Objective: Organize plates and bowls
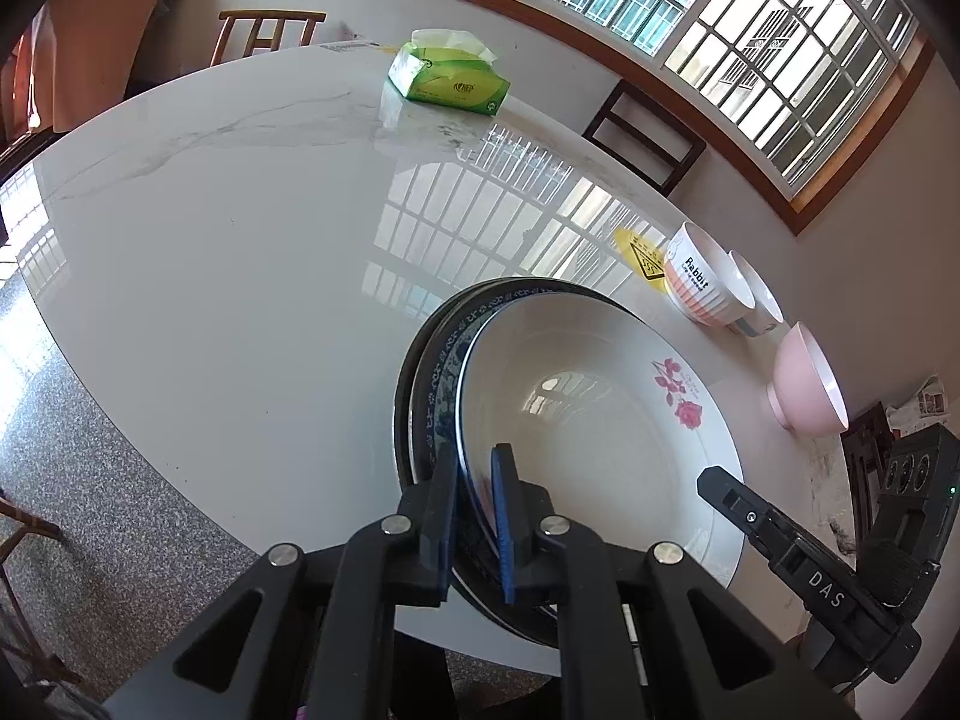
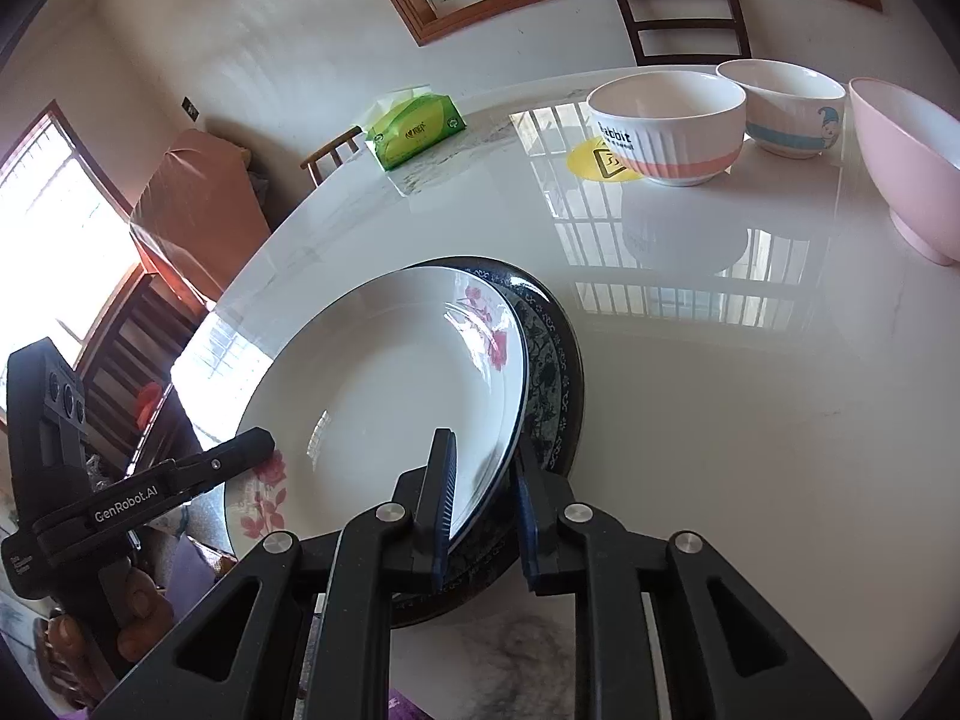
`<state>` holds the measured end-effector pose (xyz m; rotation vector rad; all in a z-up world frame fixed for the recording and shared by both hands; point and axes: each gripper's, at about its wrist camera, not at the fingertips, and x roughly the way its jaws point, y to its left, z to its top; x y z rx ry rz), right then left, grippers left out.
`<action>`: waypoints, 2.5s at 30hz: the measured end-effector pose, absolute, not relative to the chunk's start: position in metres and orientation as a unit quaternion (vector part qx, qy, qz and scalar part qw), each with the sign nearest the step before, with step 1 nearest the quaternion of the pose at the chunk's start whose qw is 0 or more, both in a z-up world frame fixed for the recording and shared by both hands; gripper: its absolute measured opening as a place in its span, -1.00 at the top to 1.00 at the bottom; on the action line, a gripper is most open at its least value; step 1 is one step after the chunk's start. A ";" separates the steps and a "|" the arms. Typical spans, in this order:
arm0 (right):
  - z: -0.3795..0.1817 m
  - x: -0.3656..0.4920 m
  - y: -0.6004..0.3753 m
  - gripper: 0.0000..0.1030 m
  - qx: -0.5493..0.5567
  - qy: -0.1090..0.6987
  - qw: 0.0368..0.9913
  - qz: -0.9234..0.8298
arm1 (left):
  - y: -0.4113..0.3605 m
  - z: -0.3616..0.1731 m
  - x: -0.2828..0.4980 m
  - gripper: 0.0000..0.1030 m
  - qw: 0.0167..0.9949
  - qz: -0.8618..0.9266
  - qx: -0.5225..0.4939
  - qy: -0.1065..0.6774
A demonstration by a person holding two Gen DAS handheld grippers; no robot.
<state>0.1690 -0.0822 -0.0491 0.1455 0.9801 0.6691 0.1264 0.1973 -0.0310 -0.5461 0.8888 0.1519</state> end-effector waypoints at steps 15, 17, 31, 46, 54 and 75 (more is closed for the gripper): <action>-0.021 0.151 -0.086 0.15 -0.010 0.355 0.893 0.277 | 0.191 -0.009 0.116 0.41 0.894 0.092 -0.215 0.382; -0.018 0.151 -0.100 0.15 0.002 0.343 0.900 0.270 | 0.186 -0.005 0.113 0.41 0.900 0.091 -0.201 0.377; -0.032 0.178 -0.314 -0.10 0.039 0.308 0.950 0.022 | 0.085 0.020 0.136 0.36 0.902 -0.099 -0.203 0.367; -0.045 0.194 -0.401 -0.39 0.149 0.332 0.931 0.040 | -0.048 0.029 0.261 0.21 0.847 -0.201 -0.196 0.451; -0.054 0.228 -0.412 -0.40 0.190 0.348 0.915 0.081 | -0.079 0.027 0.323 0.18 0.844 -0.205 -0.179 0.463; -0.041 0.325 -0.400 -0.45 0.208 0.286 0.927 0.126 | -0.122 0.010 0.418 0.14 0.857 -0.199 -0.152 0.450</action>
